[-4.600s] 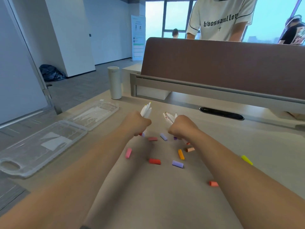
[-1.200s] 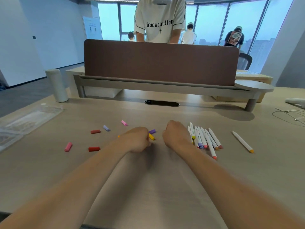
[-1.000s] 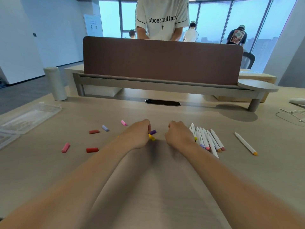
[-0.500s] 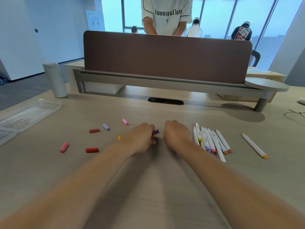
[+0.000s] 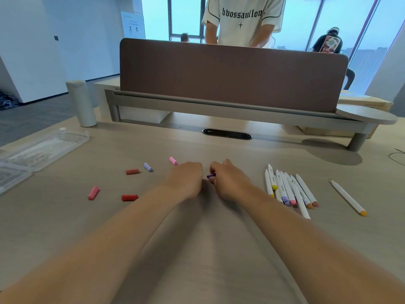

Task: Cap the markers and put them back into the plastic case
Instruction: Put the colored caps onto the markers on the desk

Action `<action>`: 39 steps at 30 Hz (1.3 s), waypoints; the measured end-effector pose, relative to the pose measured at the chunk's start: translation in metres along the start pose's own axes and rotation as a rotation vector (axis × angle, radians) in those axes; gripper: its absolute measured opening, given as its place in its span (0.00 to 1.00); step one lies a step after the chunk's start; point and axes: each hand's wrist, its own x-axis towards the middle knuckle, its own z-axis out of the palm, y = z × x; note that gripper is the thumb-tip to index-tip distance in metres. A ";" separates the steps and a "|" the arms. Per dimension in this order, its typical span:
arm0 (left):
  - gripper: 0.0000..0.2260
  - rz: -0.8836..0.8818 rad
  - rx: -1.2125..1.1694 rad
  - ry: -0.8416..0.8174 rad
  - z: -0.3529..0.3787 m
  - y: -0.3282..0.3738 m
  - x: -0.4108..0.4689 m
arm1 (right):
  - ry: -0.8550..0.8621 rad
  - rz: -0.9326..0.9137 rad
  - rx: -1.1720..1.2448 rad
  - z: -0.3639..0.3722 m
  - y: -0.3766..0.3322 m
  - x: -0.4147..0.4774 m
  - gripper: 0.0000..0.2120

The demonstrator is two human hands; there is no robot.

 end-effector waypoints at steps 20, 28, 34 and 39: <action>0.11 -0.104 0.009 -0.094 0.000 0.001 -0.003 | 0.057 0.036 0.071 -0.007 -0.010 -0.009 0.15; 0.10 0.029 -0.033 -0.126 -0.002 0.012 -0.019 | 0.150 0.119 0.125 -0.003 -0.017 -0.010 0.09; 0.06 0.018 -0.034 -0.155 -0.003 0.001 -0.036 | 0.147 0.180 0.103 -0.006 -0.031 -0.012 0.09; 0.04 -0.045 -0.122 -0.063 -0.007 -0.017 -0.045 | 0.079 0.122 0.150 -0.007 -0.045 -0.008 0.07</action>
